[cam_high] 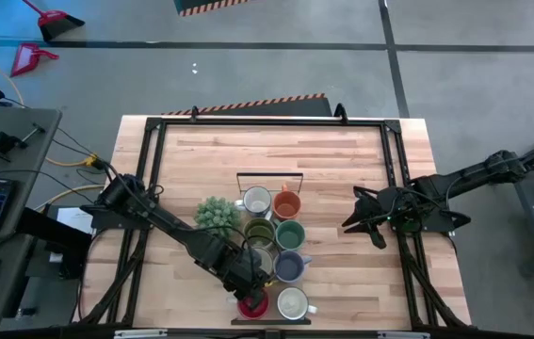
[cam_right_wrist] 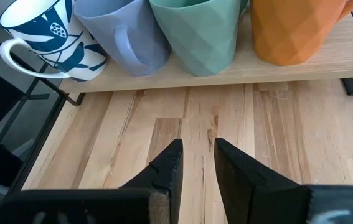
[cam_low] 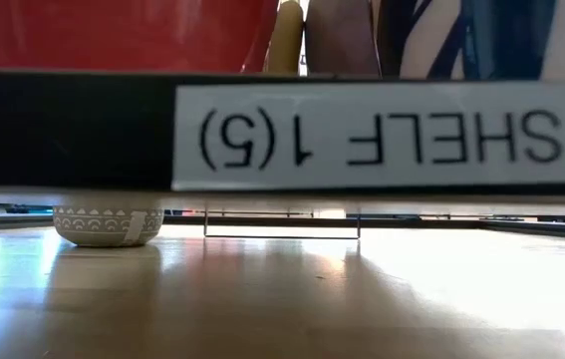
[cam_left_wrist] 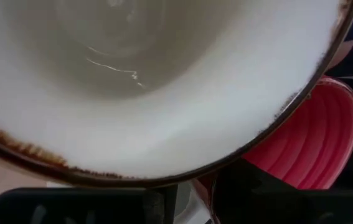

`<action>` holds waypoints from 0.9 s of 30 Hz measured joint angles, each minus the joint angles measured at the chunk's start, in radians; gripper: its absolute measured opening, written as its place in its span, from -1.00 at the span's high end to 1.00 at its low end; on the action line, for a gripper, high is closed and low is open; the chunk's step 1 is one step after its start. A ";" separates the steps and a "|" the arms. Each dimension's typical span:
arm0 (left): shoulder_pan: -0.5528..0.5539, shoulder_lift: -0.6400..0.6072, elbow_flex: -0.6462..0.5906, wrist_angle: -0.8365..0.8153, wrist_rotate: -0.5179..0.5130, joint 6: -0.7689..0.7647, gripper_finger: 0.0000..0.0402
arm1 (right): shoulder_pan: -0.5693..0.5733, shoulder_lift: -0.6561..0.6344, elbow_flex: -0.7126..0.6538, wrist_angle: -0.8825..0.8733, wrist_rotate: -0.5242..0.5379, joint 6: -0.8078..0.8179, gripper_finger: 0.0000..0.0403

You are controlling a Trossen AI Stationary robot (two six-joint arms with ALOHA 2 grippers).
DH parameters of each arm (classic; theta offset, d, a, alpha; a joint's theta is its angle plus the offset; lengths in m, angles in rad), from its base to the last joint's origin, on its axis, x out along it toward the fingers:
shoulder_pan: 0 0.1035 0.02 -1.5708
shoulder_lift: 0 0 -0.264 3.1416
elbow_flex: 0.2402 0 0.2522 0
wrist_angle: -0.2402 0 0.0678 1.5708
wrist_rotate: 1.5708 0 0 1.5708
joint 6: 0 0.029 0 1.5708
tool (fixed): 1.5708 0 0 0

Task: Place coffee mugs
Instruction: Put the red mug on the shelf

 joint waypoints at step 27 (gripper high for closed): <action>0.000 -0.009 0.000 0.029 0.086 -0.034 0.28 | 0.000 0.000 0.000 0.031 -0.006 0.008 0.64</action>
